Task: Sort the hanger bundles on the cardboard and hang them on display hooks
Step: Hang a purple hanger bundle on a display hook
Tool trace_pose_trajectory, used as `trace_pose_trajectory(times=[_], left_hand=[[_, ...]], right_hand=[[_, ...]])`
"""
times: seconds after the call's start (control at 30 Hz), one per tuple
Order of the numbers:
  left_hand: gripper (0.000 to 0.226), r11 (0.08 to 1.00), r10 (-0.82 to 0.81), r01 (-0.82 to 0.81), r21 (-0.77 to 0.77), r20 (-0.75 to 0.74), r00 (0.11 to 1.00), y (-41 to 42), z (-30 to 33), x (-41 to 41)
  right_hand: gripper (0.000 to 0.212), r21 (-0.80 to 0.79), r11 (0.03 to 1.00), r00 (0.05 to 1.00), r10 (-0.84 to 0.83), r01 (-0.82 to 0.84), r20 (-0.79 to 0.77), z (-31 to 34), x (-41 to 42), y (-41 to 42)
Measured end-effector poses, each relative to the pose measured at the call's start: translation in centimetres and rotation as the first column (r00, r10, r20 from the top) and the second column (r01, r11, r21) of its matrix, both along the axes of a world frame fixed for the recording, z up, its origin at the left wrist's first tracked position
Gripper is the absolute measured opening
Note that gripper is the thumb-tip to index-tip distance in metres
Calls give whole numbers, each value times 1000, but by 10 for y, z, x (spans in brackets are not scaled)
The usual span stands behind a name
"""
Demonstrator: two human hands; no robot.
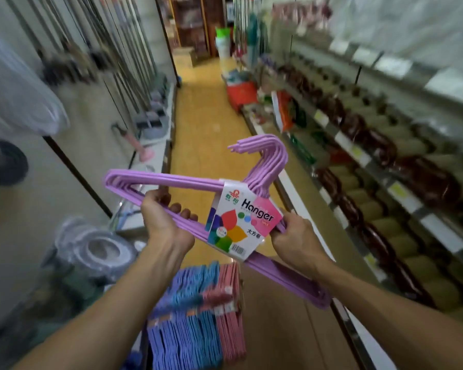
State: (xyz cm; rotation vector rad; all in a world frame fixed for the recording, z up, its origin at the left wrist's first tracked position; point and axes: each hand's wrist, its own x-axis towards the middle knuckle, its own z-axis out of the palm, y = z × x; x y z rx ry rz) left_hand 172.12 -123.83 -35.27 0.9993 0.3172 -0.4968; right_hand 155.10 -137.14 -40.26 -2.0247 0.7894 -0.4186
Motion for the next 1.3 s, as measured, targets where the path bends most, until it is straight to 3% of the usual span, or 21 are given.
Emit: trace_pose_trajectory(times=[0.2, 0.4, 0.53, 0.67, 0.83, 0.97, 1.3], left_hand=[[21, 997, 17, -10, -70, 94, 995, 7, 154, 4], [32, 974, -36, 84, -209, 223, 974, 36, 283, -14], [58, 946, -43, 142, -291, 322, 946, 61, 340, -37], [38, 941, 30, 86, -327, 333, 942, 83, 378, -68], [55, 934, 171, -34, -357, 361, 917, 99, 411, -108], [25, 928, 298, -193, -318, 326, 897, 125, 419, -125], [29, 778, 617, -456, -432, 388, 685, 233, 438, -216]], right_hand=[[15, -152, 988, 996, -13, 26, 88, 156, 13, -3], [25, -218, 975, 988, -2, 36, 155, 281, 8, 14], [23, -275, 961, 981, 52, 2, 188, 331, 0, 23], [22, -289, 956, 962, 129, -56, 241, 368, -9, 31], [25, -335, 928, 928, 259, -163, 267, 402, -17, 40], [26, -355, 894, 868, 388, -273, 310, 417, -21, 54], [8, -416, 744, 637, 665, -522, 390, 426, -16, 157]])
